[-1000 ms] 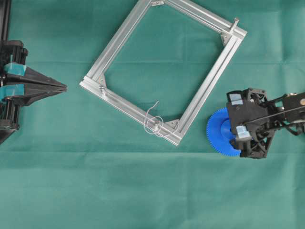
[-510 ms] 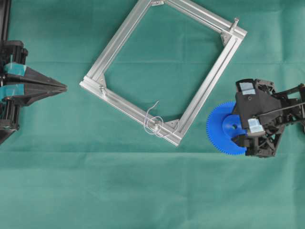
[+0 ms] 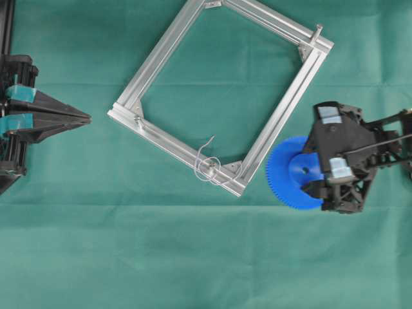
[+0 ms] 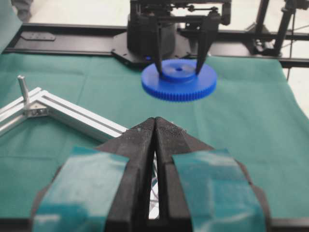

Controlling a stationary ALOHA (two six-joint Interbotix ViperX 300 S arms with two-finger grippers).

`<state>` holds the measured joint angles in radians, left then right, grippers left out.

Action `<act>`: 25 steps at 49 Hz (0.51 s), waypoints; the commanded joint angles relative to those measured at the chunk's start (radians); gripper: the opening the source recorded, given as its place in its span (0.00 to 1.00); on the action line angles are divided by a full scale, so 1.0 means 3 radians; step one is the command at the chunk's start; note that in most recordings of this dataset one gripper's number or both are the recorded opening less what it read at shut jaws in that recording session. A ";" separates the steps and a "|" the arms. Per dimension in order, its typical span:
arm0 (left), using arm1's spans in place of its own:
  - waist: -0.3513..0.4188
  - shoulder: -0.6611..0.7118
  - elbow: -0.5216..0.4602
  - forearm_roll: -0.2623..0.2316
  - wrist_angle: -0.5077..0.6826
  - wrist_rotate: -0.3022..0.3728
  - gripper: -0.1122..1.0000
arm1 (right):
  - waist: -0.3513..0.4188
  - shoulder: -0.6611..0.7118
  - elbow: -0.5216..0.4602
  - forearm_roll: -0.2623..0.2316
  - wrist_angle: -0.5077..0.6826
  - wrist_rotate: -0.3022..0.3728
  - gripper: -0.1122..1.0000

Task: Find the location of the shaft and insert the gear.
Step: 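Carry the gear left toward the frame's lower shaft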

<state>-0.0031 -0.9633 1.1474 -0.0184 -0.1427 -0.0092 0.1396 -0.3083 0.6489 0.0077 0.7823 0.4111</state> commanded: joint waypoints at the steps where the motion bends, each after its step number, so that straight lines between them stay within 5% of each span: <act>1: 0.0005 0.0036 -0.0092 -0.0010 -0.0015 -0.0005 0.12 | 0.0010 0.0056 -0.0210 -0.0015 -0.0015 0.0005 0.73; 25: 0.0005 0.0036 -0.0092 -0.0010 -0.0010 -0.0010 0.12 | 0.0005 0.0736 -0.0961 -0.0164 -0.0005 0.0010 0.73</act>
<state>-0.0015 -0.9618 1.1490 -0.0184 -0.1411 -0.0107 0.1396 -0.0920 0.4188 -0.0368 0.7823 0.4126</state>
